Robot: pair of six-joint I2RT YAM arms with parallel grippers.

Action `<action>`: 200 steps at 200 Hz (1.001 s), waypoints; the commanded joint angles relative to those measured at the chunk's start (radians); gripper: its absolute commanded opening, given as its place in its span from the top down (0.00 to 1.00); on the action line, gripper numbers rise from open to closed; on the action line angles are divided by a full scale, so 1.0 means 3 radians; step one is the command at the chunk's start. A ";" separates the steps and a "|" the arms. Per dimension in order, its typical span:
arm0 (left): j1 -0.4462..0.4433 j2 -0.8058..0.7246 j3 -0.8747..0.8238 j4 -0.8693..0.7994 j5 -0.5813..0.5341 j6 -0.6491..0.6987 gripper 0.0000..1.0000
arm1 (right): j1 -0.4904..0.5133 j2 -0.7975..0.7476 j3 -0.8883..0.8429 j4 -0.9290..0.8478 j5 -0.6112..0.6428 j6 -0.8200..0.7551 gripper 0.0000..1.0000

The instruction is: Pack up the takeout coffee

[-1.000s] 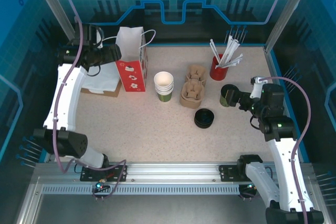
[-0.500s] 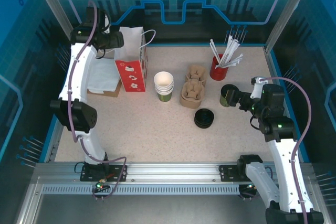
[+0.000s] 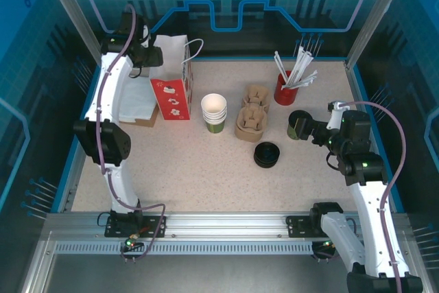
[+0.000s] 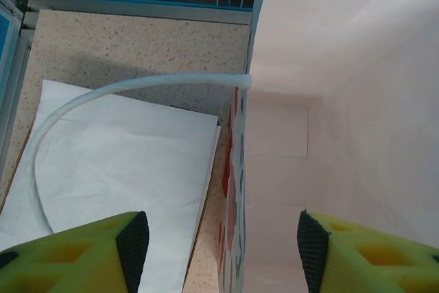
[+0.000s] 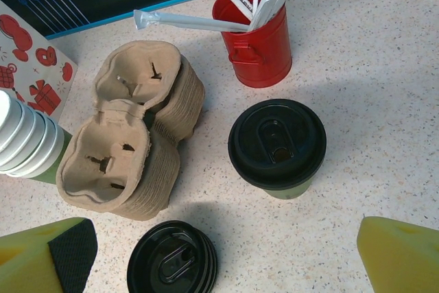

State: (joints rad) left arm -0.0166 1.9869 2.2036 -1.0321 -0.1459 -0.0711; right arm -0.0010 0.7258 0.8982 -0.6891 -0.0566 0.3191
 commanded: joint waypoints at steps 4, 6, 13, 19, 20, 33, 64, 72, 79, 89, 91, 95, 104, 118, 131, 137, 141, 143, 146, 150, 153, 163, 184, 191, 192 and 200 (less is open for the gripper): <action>0.0030 0.0043 0.0100 -0.0085 -0.0011 0.0056 0.41 | -0.0045 -0.0034 -0.0018 -0.0014 0.0048 0.0046 0.00; 0.0032 0.0044 0.0100 -0.0090 -0.0013 0.0054 0.41 | -0.0047 -0.0035 -0.0022 -0.0017 0.0048 0.0046 0.00; 0.0030 0.0050 0.0095 -0.0097 -0.0010 0.0058 0.42 | -0.0045 -0.0033 -0.0023 -0.0019 0.0051 0.0046 0.00; 0.0030 0.0050 0.0086 -0.0103 -0.0010 0.0063 0.43 | -0.0047 -0.0035 -0.0023 -0.0020 0.0056 0.0043 0.00; 0.0030 0.0050 0.0085 -0.0100 -0.0010 0.0063 0.43 | -0.0048 -0.0036 -0.0026 -0.0020 0.0056 0.0044 0.00; 0.0030 0.0050 0.0062 -0.0101 -0.0015 0.0078 0.45 | -0.0047 -0.0034 -0.0028 -0.0012 0.0060 0.0046 0.00; 0.0030 0.0073 0.0034 -0.0097 -0.0002 0.0123 0.49 | -0.0050 -0.0016 -0.0021 0.0001 0.0056 0.0051 0.00; 0.0028 0.0075 0.0033 -0.0098 0.0001 0.0132 0.51 | -0.0047 -0.0016 -0.0017 0.0001 0.0056 0.0051 0.00; 0.0030 0.0075 0.0034 -0.0100 0.0006 0.0140 0.51 | -0.0047 -0.0013 -0.0013 0.0003 0.0057 0.0051 0.00; 0.0030 0.0080 0.0036 -0.0104 0.0011 0.0145 0.54 | -0.0048 -0.0006 -0.0013 0.0001 0.0059 0.0051 0.00; 0.0030 0.0079 0.0035 -0.0107 0.0015 0.0148 0.54 | -0.0048 -0.0003 -0.0013 -0.0001 0.0061 0.0051 0.00; 0.0030 0.0080 0.0035 -0.0101 0.0020 0.0154 0.55 | -0.0044 -0.0001 -0.0013 0.0001 0.0061 0.0051 0.00; 0.0030 0.0080 0.0038 -0.0098 0.0033 0.0165 0.57 | -0.0048 0.0004 -0.0012 0.0006 0.0061 0.0056 0.00; 0.0030 0.0080 0.0043 -0.0105 0.0036 0.0184 0.62 | -0.0045 0.0009 -0.0008 0.0009 0.0061 0.0056 0.00; 0.0030 0.0080 0.0043 -0.0118 0.0042 0.0196 0.65 | -0.0048 0.0020 0.0002 0.0007 0.0063 0.0059 0.00; 0.0030 0.0079 0.0043 -0.0119 0.0050 0.0201 0.67 | -0.0045 0.0025 0.0009 0.0009 0.0066 0.0058 0.00; 0.0030 0.0080 0.0043 -0.0125 0.0056 0.0201 0.68 | -0.0045 0.0025 0.0008 0.0008 0.0068 0.0058 0.00; 0.0031 0.0080 0.0043 -0.0125 0.0060 0.0201 0.68 | -0.0043 0.0025 0.0011 0.0009 0.0067 0.0059 0.00; 0.0029 0.0083 0.0046 -0.0128 0.0069 0.0205 0.69 | -0.0044 0.0029 0.0014 0.0011 0.0070 0.0057 0.00; 0.0030 0.0081 0.0044 -0.0129 0.0076 0.0206 0.71 | -0.0046 0.0030 0.0015 0.0011 0.0073 0.0059 0.00; 0.0030 0.0080 0.0043 -0.0133 0.0083 0.0206 0.72 | -0.0048 0.0032 0.0017 0.0011 0.0071 0.0060 0.00; 0.0028 0.0080 0.0043 -0.0139 0.0109 0.0211 0.76 | -0.0046 0.0040 0.0023 0.0012 0.0072 0.0065 0.00; 0.0026 0.0066 0.0044 -0.0151 0.0148 0.0216 0.83 | -0.0048 0.0054 0.0033 0.0014 0.0071 0.0077 0.00; 0.0025 0.0058 0.0044 -0.0155 0.0158 0.0219 0.85 | -0.0044 0.0055 0.0034 0.0012 0.0071 0.0077 0.00; 0.0025 0.0056 0.0046 -0.0155 0.0158 0.0218 0.85 | -0.0046 0.0055 0.0034 0.0011 0.0071 0.0077 0.00; 0.0025 0.0045 0.0046 -0.0167 0.0164 0.0217 0.87 | -0.0048 0.0056 0.0038 0.0011 0.0071 0.0077 0.00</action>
State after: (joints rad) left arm -0.0166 1.9965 2.2036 -1.0477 -0.1261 -0.0177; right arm -0.0010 0.7422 0.8974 -0.6899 -0.0517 0.3264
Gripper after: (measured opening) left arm 0.151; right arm 0.999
